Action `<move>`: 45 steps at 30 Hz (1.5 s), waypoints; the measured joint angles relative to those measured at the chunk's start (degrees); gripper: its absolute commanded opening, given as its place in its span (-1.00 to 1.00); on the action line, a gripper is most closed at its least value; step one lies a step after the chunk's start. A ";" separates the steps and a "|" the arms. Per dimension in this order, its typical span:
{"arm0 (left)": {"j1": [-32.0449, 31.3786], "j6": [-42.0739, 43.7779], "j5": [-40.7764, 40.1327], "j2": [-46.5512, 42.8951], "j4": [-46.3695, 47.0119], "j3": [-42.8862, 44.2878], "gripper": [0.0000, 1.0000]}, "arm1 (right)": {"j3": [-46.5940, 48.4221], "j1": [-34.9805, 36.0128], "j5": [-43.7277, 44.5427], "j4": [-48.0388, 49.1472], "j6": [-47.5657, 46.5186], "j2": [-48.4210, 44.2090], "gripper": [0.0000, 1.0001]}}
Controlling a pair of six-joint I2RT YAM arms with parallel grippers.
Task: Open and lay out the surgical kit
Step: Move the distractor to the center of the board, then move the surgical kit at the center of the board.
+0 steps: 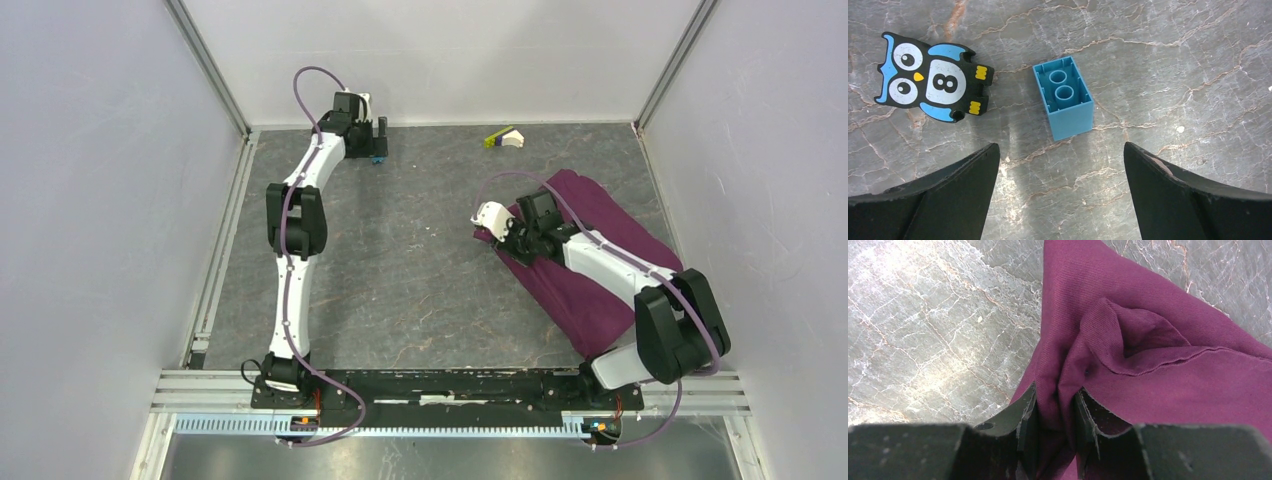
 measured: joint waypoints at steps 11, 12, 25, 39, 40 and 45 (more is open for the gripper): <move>2.16 0.07 0.52 -6.82 -0.61 -9.86 1.00 | 6.62 5.77 1.92 -4.61 -1.92 5.35 -0.99; 2.56 0.07 0.61 -7.58 -0.68 -10.45 1.00 | 7.56 6.56 1.99 -4.94 -2.23 6.21 -0.99; 5.73 0.68 12.50 -21.42 1.01 -21.90 1.00 | 16.68 18.08 1.22 -7.37 -8.04 14.21 -0.26; -12.09 -2.12 23.69 -20.72 1.60 -23.30 0.82 | 16.55 19.85 0.59 -7.26 -9.33 1.60 0.65; -13.16 -2.78 24.17 -20.31 2.08 -23.19 0.80 | 16.50 19.50 0.48 -7.28 -9.01 0.15 0.66; -14.75 -4.98 25.33 -17.62 2.91 -23.02 0.71 | 14.49 13.66 -0.90 -6.82 -5.01 -5.53 0.66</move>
